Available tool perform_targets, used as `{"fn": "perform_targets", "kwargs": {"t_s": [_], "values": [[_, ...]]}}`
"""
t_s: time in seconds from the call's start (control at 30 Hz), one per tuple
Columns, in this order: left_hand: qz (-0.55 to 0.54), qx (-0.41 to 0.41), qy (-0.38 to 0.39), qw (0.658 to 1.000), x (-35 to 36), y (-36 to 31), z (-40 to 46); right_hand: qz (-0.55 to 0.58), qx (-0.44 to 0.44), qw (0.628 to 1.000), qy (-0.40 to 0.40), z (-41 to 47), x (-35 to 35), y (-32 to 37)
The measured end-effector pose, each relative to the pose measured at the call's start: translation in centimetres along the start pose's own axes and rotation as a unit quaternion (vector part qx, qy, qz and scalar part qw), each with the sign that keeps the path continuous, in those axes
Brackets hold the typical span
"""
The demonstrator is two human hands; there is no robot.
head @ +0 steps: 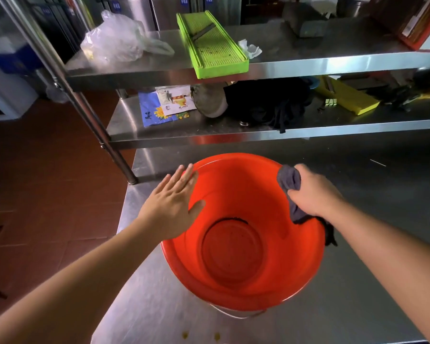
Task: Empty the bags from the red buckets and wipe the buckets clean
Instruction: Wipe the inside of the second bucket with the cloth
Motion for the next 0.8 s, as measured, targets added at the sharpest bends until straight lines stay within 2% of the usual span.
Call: {"fn": "perform_targets", "kwargs": {"t_s": [0.1, 0.2, 0.33, 0.6, 0.8], "values": [[0.022, 0.031, 0.032, 0.999, -0.3, -0.6, 1.0, -0.016, -0.067, 0.998, 0.01, 2.2, -0.6, 2.2], [0.054, 0.037, 0.041, 0.997, 0.4, -0.6, 1.0, -0.029, -0.081, 0.996, -0.002, 3.1, -0.6, 3.1], [0.032, 0.025, 0.012, 0.999, 0.8, -0.4, 0.8, -0.005, -0.048, 0.999, -0.018, 1.4, -0.3, 2.5], [0.016, 0.022, -0.014, 1.0, 0.9, -0.2, 0.9, 0.083, 0.135, 0.987, -0.008, -9.2, 3.0, -0.8], [0.01, -0.009, -0.001, 1.0, 0.9, -0.6, -0.1, 0.069, 0.125, 0.99, -0.008, -7.3, 2.1, -1.1]]}}
Point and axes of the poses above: each hand's wrist, its own z-axis towards the middle knuckle, its own x-axis out of the palm, y = z × x, the point moved 6 cm from there along z, towards the middle knuckle, and after that the axes turned 15 degrees about -z, right-handed, at the moved point
